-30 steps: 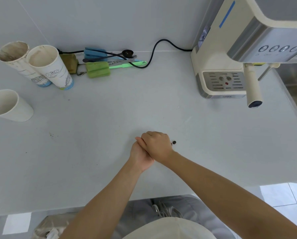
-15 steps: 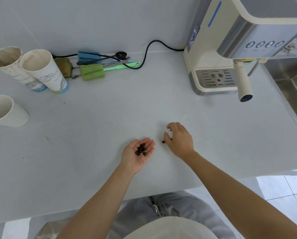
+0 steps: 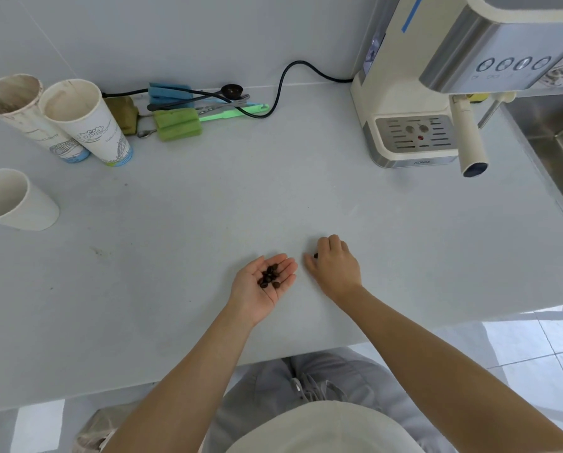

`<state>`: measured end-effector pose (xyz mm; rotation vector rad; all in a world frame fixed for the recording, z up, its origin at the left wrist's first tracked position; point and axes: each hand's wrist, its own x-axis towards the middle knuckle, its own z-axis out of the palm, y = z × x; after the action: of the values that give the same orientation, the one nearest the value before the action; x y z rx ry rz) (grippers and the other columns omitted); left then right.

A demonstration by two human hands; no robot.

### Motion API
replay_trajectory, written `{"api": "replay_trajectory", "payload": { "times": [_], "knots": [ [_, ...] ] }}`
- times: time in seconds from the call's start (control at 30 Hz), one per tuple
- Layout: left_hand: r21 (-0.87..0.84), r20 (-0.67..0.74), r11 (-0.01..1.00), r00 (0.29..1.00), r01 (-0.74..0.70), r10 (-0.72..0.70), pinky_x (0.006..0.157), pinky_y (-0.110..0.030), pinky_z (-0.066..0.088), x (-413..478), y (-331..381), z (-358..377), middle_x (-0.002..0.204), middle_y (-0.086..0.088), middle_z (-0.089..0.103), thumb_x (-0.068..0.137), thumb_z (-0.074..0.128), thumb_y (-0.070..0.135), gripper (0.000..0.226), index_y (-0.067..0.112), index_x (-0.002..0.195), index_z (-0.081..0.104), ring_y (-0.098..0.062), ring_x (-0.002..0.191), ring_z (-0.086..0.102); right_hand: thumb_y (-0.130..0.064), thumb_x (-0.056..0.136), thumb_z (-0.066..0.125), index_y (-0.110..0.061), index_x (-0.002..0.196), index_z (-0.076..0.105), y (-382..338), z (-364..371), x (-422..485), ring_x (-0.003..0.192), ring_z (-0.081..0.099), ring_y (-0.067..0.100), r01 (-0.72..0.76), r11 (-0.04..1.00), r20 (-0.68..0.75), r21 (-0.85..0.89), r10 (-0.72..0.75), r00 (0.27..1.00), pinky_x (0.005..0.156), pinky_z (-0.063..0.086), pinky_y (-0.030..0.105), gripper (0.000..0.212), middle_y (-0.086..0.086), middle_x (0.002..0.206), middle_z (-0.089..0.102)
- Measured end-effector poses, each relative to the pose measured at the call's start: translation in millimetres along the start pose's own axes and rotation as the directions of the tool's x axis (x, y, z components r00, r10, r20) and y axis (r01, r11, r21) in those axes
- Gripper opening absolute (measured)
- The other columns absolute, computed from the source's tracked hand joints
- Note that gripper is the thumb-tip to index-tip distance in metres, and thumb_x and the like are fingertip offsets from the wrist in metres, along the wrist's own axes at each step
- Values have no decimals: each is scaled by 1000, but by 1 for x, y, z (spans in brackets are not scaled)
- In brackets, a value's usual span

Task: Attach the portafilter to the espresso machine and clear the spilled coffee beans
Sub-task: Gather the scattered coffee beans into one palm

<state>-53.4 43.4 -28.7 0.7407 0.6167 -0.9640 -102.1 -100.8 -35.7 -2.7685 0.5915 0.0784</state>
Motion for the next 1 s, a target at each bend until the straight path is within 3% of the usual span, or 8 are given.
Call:
{"api": "replay_trajectory", "payload": {
  "times": [0.13, 0.27, 0.43, 0.6, 0.7, 0.83, 1.0],
  "knots": [
    [15, -3, 1000, 1000, -5, 5, 70, -33, 50, -3, -1, -4, 72, -14, 75, 96, 32, 22, 56, -1, 67, 74, -22, 69, 73, -2, 78, 62, 10, 79, 56, -13, -3, 0, 66, 57, 38, 115, 993, -20, 0, -115, 993, 46, 39, 29, 14, 27, 78, 58],
    [24, -4, 1000, 1000, -4, 4, 70, -33, 51, -6, -3, -7, 73, -14, 75, 96, 32, 22, 56, 0, 67, 74, -22, 70, 73, -19, 87, 48, 2, 101, 51, -8, -1, 0, 89, 48, 32, 85, 996, 116, 15, -86, 990, 60, 36, 32, 25, 21, 104, 50],
    [27, -7, 1000, 1000, 2, -1, 70, -33, 50, -6, -4, -7, 72, -15, 75, 96, 32, 22, 56, 0, 66, 74, -22, 68, 73, -19, 85, 49, -5, 109, 49, -2, -15, 2, 98, 47, 28, 100, 995, 271, -3, -95, 958, 74, 46, 34, 27, 14, 113, 47],
    [41, 7, 999, 1000, 9, -9, 71, -34, 50, -5, -6, -1, 72, -15, 75, 96, 32, 22, 54, -1, 69, 74, -23, 68, 73, -7, 85, 45, -4, 95, 51, -1, -25, 7, 92, 48, 29, 148, 989, 359, -25, -129, 924, 66, 41, 34, 12, 16, 105, 50],
    [57, 11, 998, 1000, 14, -15, 71, -34, 50, -4, -7, 3, 72, -15, 75, 96, 32, 22, 45, -3, 82, 68, -22, 68, 73, -4, 84, 46, -11, 82, 45, -1, -28, 10, 80, 44, 24, 190, 980, 405, -52, -153, 902, 61, 34, 30, 7, 11, 92, 42],
    [60, 8, 998, 1000, 12, -13, 71, -34, 50, -2, -9, 6, 72, -15, 75, 96, 33, 21, 46, -3, 79, 68, -23, 68, 73, -1, 83, 48, -2, 93, 56, 2, -31, 14, 76, 41, 22, 209, 974, 437, -89, -151, 887, 60, 34, 29, 13, 10, 90, 40],
    [64, 9, 998, 1000, 14, -15, 71, -34, 50, 2, -12, 8, 72, -15, 75, 96, 33, 22, 52, -2, 71, 72, -23, 69, 73, 1, 81, 49, -4, 89, 56, 0, -35, 19, 76, 42, 23, 222, 968, 484, -115, -140, 864, 56, 34, 29, 12, 8, 89, 37]
  ]
}}
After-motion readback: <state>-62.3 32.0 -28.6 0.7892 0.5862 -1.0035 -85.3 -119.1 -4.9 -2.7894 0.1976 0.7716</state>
